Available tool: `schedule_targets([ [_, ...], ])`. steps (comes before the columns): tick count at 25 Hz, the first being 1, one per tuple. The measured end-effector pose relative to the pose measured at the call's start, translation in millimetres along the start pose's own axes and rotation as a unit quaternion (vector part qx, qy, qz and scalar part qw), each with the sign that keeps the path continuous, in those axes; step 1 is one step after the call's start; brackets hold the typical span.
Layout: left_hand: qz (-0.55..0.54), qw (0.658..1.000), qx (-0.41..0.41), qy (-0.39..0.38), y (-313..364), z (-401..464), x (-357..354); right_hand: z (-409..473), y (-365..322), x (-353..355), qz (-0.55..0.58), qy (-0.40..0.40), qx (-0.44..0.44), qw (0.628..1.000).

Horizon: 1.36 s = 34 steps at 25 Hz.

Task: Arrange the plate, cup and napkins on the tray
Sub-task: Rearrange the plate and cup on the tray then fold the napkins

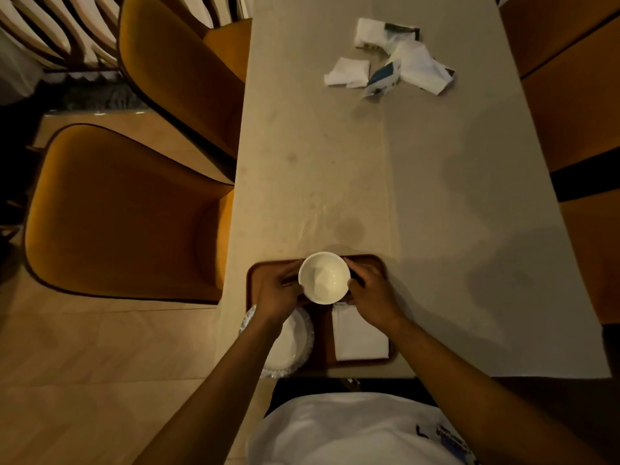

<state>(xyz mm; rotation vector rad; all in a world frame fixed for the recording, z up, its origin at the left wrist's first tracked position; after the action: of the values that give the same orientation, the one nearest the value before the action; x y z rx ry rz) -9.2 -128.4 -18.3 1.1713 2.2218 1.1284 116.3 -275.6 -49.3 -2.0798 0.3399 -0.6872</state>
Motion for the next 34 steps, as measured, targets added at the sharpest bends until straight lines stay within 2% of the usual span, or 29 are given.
schedule_targets([
  [13, -0.005, 1.000, 0.002, 0.004, -2.3, -0.1, 8.7, -1.0, -6.5, -5.2, 0.032, 0.000, -0.015, 0.999],
  [17, 0.006, 1.000, 0.000, -0.005, -1.6, 3.7, 10.4, -4.1, -5.3, -7.1, 0.003, 0.016, -0.016, 1.000],
  [19, 0.030, 0.999, -0.021, 0.031, 1.2, 1.0, 12.4, -8.4, -2.2, -2.5, 0.029, 0.060, -0.049, 0.997],
  [20, 0.080, 0.993, -0.054, 0.071, 3.2, -4.2, 14.9, -11.7, 0.0, 3.2, 0.043, 0.095, -0.058, 0.993],
  [21, 0.159, 0.975, -0.112, 0.110, 5.4, -10.7, 17.5, -16.3, 3.0, 10.4, 0.044, 0.131, -0.061, 0.989],
  [22, 0.243, 0.945, -0.188, 0.113, 4.2, -17.7, 16.6, -22.8, 7.9, 17.8, 0.028, 0.156, -0.065, 0.985],
  [23, 0.311, 0.912, -0.256, 0.071, -0.2, -25.3, 11.2, -30.7, 14.1, 23.9, 0.001, 0.166, -0.073, 0.983],
  [25, 0.431, 0.838, -0.326, -0.078, -12.1, -37.2, -8.6, -47.6, 27.8, 26.9, -0.065, 0.142, -0.101, 0.983],
  [27, 0.511, 0.753, -0.370, -0.187, -21.1, -40.0, -32.5, -67.6, 41.7, 18.4, -0.104, 0.108, -0.132, 0.980],
  [29, 0.528, 0.708, -0.398, -0.249, -23.9, -35.2, -51.9, -85.5, 49.4, 4.2, -0.119, 0.089, -0.146, 0.978],
  [31, 0.564, 0.662, -0.400, -0.289, -27.3, -27.7, -66.1, -98.7, 53.2, -11.3, -0.123, 0.076, -0.159, 0.977],
  [34, 0.637, 0.599, -0.383, -0.300, -36.6, -18.7, -75.6, -105.9, 52.7, -31.4, -0.152, 0.056, -0.168, 0.972],
])
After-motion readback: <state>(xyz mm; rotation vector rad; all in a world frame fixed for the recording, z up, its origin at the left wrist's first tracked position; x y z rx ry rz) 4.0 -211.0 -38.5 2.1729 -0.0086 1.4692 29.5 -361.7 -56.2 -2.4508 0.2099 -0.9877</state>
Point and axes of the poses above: each hand's wrist, its own z-axis towards the middle knuckle, its own x-axis out of the back of the hand, y = z × x, the point moved 2 cm from there along z, towards the middle knuckle, and after that the axes turned 9 degrees about -y, right-handed, at the moved point
